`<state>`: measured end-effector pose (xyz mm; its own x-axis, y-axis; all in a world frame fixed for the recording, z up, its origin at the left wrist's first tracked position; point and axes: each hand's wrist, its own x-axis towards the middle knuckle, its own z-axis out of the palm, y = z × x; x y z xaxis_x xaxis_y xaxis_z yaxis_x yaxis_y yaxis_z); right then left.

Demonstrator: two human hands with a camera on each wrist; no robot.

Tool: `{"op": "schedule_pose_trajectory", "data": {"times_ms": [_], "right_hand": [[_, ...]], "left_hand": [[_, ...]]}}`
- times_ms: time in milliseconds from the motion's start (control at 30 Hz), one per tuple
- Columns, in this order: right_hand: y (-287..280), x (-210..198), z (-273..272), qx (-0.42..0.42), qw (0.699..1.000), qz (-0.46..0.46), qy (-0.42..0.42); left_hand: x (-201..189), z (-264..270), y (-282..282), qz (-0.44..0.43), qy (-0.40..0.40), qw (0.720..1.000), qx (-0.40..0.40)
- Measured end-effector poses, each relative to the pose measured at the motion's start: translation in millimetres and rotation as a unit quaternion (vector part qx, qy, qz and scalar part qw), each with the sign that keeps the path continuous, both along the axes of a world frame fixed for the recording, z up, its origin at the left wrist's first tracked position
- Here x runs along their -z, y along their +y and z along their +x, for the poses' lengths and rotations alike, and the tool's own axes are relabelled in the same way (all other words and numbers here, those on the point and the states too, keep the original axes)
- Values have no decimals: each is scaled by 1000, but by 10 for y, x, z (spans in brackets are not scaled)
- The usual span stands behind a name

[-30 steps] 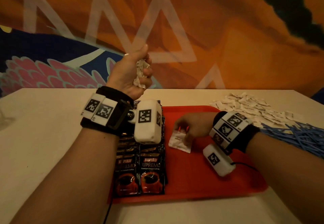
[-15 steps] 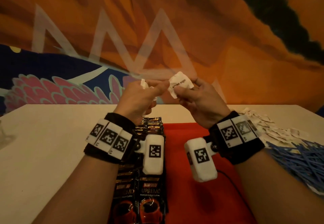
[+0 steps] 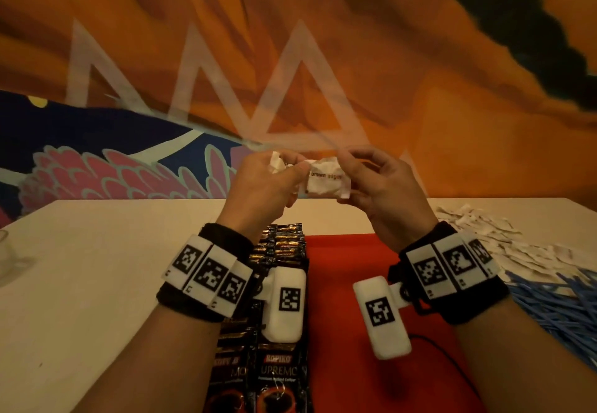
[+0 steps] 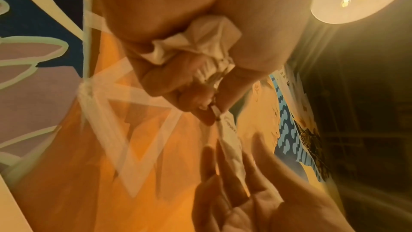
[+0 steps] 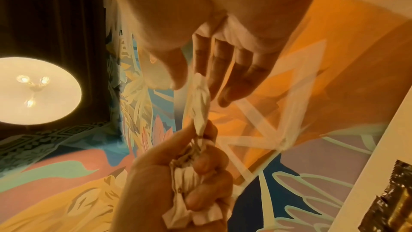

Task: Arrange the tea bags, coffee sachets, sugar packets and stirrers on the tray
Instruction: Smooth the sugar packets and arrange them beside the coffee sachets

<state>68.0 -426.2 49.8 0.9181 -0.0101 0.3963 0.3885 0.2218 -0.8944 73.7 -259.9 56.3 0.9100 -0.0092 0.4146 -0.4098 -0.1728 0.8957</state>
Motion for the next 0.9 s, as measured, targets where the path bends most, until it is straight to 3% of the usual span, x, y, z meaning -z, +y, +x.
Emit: {"op": "schedule_pose_trajectory", "data": {"times_ms": [167, 333, 400, 467, 567, 667, 733, 800, 900], "right_hand": [[-37, -8, 12, 44, 998, 6, -37], [-7, -23, -7, 56, 997, -33, -36], [-70, -21, 8, 51, 994, -95, -18], [-181, -10, 28, 45, 971, -235, -10], [-272, 100, 39, 17, 873, -488, 19], [-181, 305, 89, -15, 703, -706, 84], [-123, 423, 127, -32, 613, -781, 118], [-109, 475, 151, -38, 572, -808, 139], [-125, 509, 197, -49, 560, -814, 150]], "left_hand": [[14, -19, -21, 50, -36, 997, 44], [39, -17, -76, 78, -50, 995, 27], [34, -16, -50, 78, -40, 996, 12], [-2, -18, -8, 56, -33, 998, 0], [-68, -44, 26, -7, -8, 1000, -2], [-94, -71, 15, -24, 18, 1000, 1], [-100, -85, 6, -25, 24, 999, 6], [-100, -92, 11, -30, 24, 999, 6], [-103, -90, 24, -35, 30, 999, 10]]}}
